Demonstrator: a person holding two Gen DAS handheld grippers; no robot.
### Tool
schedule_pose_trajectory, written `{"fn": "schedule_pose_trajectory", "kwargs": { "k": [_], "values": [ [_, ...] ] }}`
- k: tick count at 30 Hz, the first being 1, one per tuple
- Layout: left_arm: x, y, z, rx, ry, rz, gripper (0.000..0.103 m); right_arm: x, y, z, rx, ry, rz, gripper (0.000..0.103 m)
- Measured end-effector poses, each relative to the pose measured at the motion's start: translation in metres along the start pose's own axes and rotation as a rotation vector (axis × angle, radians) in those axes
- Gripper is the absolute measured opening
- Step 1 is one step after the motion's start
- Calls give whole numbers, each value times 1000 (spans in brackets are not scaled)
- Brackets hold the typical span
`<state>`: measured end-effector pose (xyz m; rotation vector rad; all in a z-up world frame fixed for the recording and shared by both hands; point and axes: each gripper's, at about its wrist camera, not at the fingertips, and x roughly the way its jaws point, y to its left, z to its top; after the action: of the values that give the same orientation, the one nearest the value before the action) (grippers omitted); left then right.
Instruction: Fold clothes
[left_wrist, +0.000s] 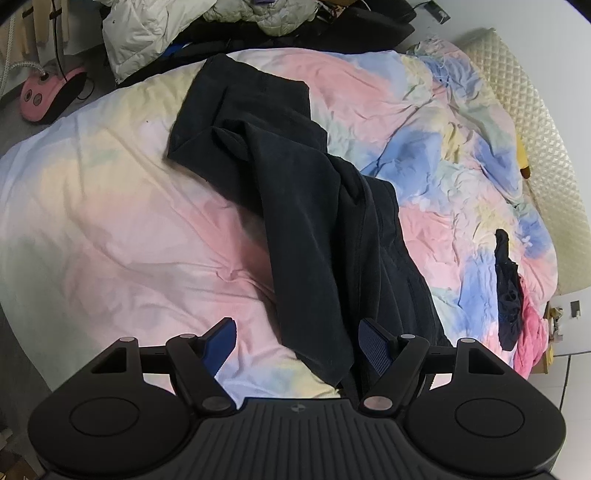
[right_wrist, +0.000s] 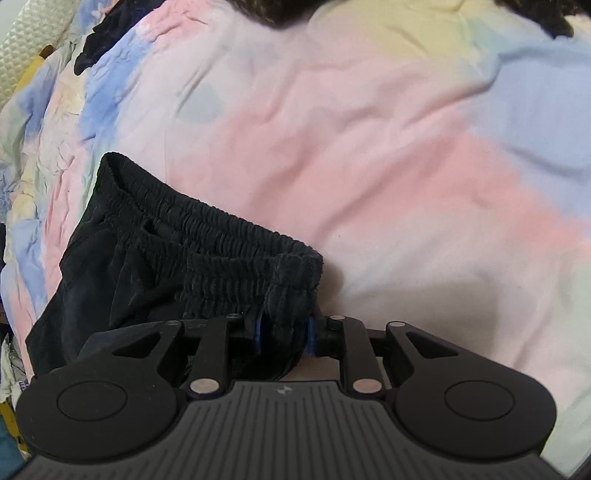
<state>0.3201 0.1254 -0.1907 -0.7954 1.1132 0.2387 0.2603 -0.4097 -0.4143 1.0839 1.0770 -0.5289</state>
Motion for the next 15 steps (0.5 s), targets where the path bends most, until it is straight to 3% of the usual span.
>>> {"fn": "schedule_pose_trajectory", "kwargs": {
  "k": [2, 6, 9, 15],
  "values": [
    [0, -1, -2, 5, -2, -1, 75, -1, 4, 3, -21, 12, 22, 26],
    [4, -1, -5, 4, -1, 2, 75, -16, 17, 10, -184, 82, 69, 35],
    [9, -1, -8, -4, 5, 1, 75, -35, 31, 11, -322, 119, 69, 49],
    [25, -7, -12, -20, 17, 2, 75, -79, 76, -10, -678, 54, 57, 55]
  ]
}}
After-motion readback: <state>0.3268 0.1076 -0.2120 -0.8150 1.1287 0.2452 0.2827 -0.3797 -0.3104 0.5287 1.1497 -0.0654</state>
